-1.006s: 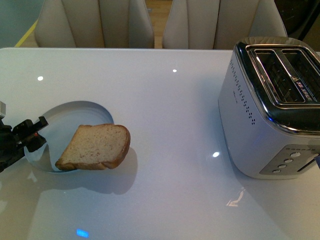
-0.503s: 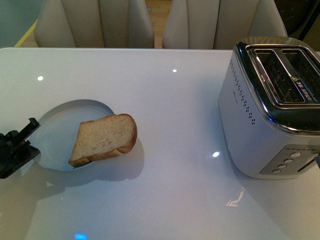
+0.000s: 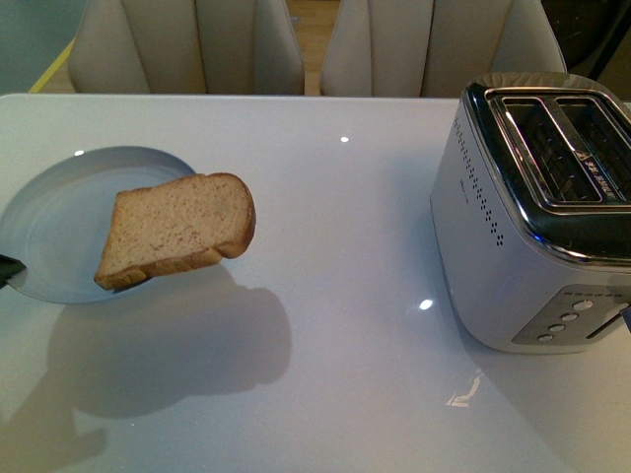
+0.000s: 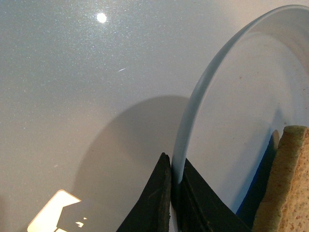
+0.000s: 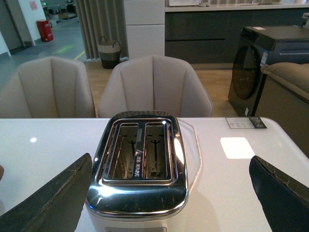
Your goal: Left arm holds plate, right arm toasts bread
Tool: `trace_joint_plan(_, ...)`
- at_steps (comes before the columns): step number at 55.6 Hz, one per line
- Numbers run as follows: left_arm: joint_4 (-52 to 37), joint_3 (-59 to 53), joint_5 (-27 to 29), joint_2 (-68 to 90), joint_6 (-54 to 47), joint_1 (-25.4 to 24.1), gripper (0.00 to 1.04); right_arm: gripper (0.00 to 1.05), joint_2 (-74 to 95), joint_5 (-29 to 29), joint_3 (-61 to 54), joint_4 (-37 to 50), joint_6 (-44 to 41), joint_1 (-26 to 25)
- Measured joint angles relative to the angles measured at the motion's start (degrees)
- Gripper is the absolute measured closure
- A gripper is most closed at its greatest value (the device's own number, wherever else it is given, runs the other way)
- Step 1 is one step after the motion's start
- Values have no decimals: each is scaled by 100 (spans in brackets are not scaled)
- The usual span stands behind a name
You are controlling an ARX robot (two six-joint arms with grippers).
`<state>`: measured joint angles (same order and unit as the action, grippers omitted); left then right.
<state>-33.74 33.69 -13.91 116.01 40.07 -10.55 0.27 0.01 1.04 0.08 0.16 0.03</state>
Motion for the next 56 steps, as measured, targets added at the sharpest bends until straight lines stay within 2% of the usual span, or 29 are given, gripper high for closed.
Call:
trace_joint_plan(13, 1244, 28, 57, -1578, 378, 304, 102, 9, 0, 0, 0, 0, 0, 0)
trace_joint_plan(23, 2201, 424, 289, -2479, 610, 765, 102, 9, 0, 0, 0, 0, 0, 0)
trace_joint_plan(38, 3036, 968, 693, -3058, 1001, 1703, 102, 9, 0, 0, 0, 0, 0, 0)
trace_joint_plan(50, 3425, 1222, 1091, -3241, 1574, 2524, 102, 9, 0, 0, 0, 0, 0, 0)
trace_joint_plan(56, 3515, 1252, 1187, -3303, 1779, 2774, 102, 9, 0, 0, 0, 0, 0, 0)
